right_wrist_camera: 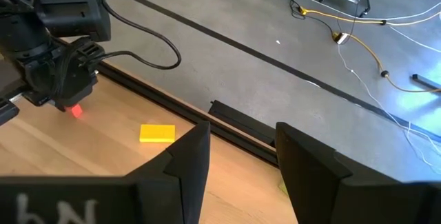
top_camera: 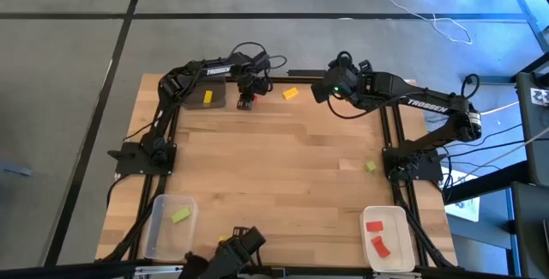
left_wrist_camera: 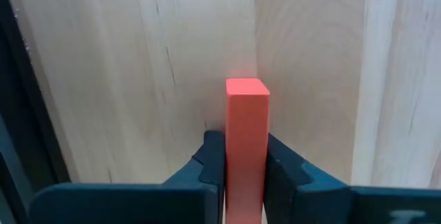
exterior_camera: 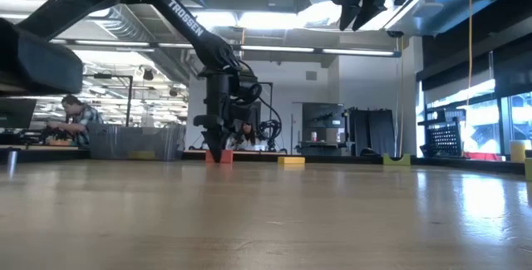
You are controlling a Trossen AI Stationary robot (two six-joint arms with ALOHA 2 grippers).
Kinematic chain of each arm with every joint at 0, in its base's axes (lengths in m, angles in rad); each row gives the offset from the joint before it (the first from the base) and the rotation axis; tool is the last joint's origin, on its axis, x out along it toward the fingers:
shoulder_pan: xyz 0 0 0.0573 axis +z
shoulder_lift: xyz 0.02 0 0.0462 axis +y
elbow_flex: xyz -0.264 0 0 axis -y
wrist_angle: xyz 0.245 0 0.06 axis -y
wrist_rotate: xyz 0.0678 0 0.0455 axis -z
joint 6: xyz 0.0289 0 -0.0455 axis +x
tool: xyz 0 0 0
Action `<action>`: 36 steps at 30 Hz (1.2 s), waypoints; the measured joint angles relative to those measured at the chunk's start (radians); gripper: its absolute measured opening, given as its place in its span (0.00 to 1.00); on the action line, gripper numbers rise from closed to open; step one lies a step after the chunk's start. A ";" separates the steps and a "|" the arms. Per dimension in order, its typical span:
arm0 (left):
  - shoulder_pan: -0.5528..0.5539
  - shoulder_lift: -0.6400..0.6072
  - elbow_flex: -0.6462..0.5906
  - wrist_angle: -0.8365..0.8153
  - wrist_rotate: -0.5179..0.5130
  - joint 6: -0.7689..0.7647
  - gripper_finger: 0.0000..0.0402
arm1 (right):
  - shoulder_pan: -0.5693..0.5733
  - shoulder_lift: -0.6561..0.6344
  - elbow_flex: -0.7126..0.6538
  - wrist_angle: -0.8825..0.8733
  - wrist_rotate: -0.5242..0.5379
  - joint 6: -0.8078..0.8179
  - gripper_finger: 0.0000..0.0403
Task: Sort & place blocks by color
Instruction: Put the orange block into the white bin
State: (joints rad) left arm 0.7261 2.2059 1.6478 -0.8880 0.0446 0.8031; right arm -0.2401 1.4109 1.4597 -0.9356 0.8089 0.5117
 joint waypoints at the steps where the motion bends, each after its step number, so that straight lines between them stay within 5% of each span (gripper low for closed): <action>1: -0.001 -0.002 0.000 -0.002 0.003 -0.010 0.12 | 0.000 0.000 0.000 0.000 0.000 0.000 0.41; 16: -0.014 -0.242 -0.005 0.035 0.024 -0.073 0.12 | 0.000 0.000 -0.003 0.027 -0.224 -0.223 0.41; 27: -0.140 -0.490 -0.003 0.099 0.048 -0.088 0.12 | 0.000 0.004 -0.075 0.385 -0.532 -0.601 0.41; 36: -0.240 -0.545 -0.002 0.153 0.041 -0.090 0.12 | 0.000 0.004 -0.093 0.524 -0.656 -0.653 0.41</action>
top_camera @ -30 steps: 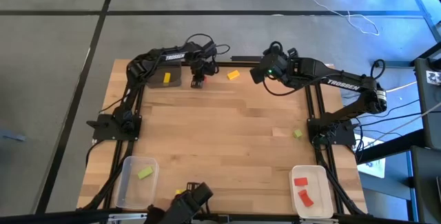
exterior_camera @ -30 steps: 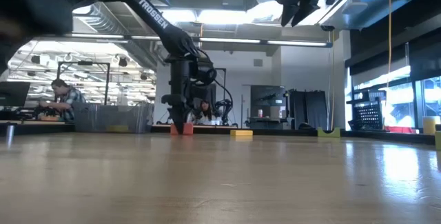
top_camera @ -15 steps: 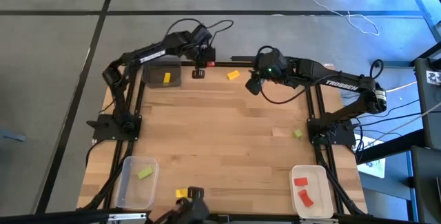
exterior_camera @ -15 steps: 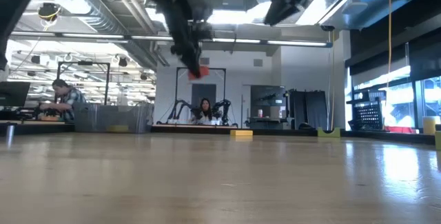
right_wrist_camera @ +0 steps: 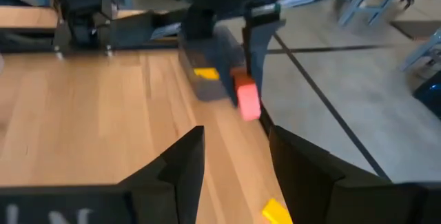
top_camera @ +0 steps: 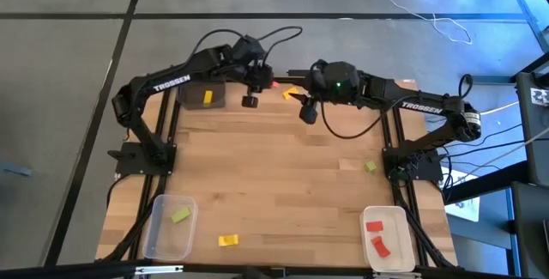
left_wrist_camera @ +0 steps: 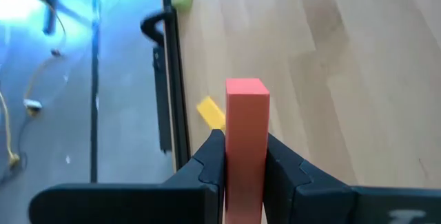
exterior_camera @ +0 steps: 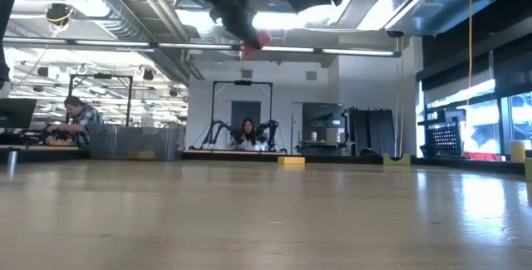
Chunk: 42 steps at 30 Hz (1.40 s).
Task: Sort & place blocks by color
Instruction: Put the orange block into the white bin
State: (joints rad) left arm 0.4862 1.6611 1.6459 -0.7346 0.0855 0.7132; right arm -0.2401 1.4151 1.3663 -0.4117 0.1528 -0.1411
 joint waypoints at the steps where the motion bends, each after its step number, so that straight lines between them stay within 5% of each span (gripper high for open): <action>1: -0.009 0.000 0.000 0.009 0.004 0.000 0.12 | 0.000 0.000 0.000 0.008 -0.001 0.001 0.41; 12: -0.077 0.000 0.000 0.081 0.005 0.003 0.12 | 0.000 0.048 0.000 0.019 -0.068 0.001 0.41; 42: -0.094 -0.001 0.000 0.050 -0.015 0.004 0.12 | 0.000 0.094 0.005 0.055 -0.014 -0.051 0.41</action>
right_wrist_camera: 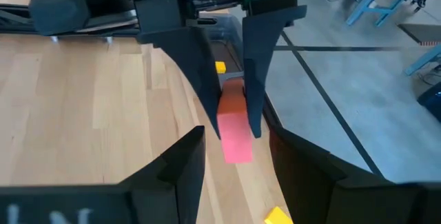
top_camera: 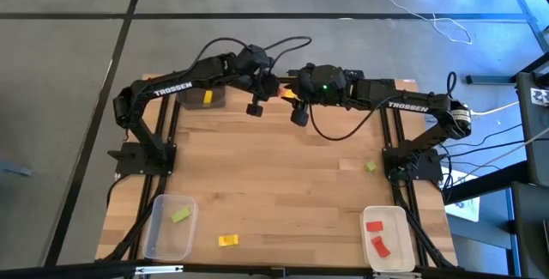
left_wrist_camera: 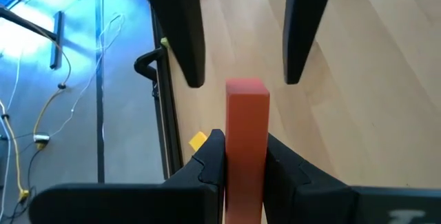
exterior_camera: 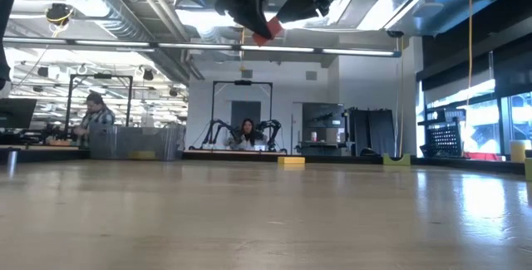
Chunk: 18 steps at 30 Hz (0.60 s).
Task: Sort & place blocks by color
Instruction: Put the orange block into the white bin
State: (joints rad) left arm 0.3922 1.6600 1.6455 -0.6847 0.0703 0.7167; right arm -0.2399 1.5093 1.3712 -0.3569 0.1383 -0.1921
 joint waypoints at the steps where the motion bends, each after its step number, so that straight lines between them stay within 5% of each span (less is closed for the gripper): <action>1: -0.002 0.000 0.000 0.000 0.000 0.000 0.12 | 0.000 0.000 0.000 -0.001 0.000 0.000 0.41; 18: -0.034 0.000 0.048 0.024 -0.004 0.000 0.12 | 0.000 0.003 0.001 -0.013 0.004 -0.004 0.38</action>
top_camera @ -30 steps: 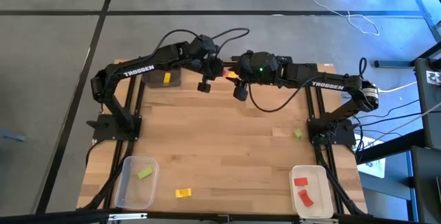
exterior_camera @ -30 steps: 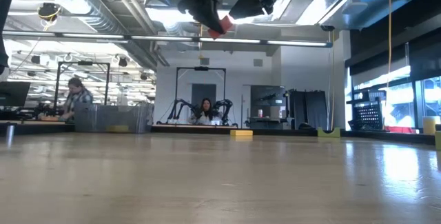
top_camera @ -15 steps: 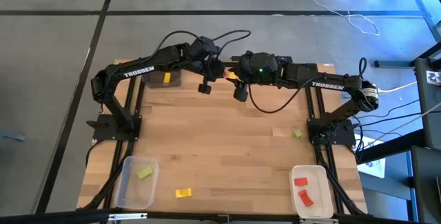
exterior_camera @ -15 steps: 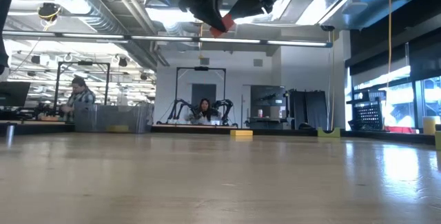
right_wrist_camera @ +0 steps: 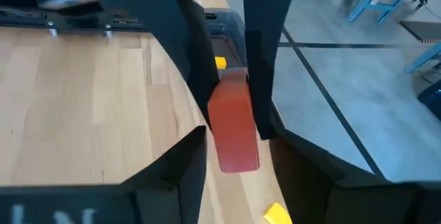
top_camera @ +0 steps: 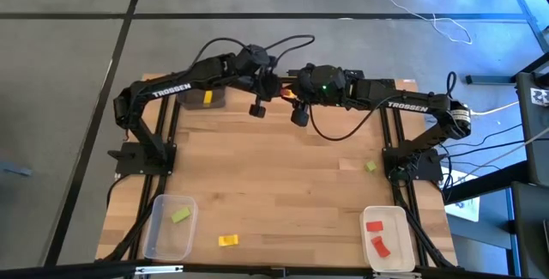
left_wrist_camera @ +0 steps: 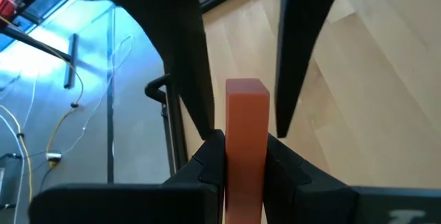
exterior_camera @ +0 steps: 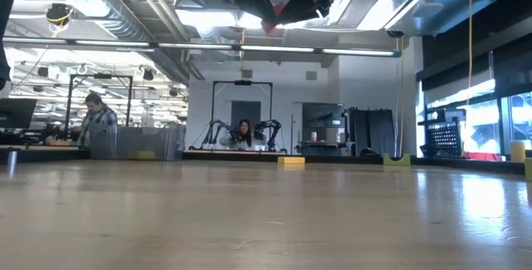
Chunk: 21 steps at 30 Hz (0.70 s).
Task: Sort & place blocks by color
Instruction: Put the orange block into the white bin
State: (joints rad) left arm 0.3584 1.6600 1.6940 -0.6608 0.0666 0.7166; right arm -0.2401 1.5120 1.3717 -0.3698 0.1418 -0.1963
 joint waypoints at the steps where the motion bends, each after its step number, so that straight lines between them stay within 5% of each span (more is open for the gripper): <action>1: 0.000 0.000 0.010 -0.006 0.000 0.000 0.12 | 0.000 0.000 0.001 0.001 0.001 -0.001 0.36; 10: 0.002 0.000 0.030 -0.093 -0.029 -0.006 0.12 | 0.001 0.003 0.001 0.007 -0.004 -0.022 0.18; 21: 0.003 0.000 0.030 -0.117 -0.036 -0.007 0.12 | 0.001 0.003 0.001 0.011 -0.006 -0.019 0.24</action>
State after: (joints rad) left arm 0.3618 1.6596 1.7237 -0.7773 0.0308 0.7095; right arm -0.2394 1.5149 1.3727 -0.3587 0.1361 -0.2150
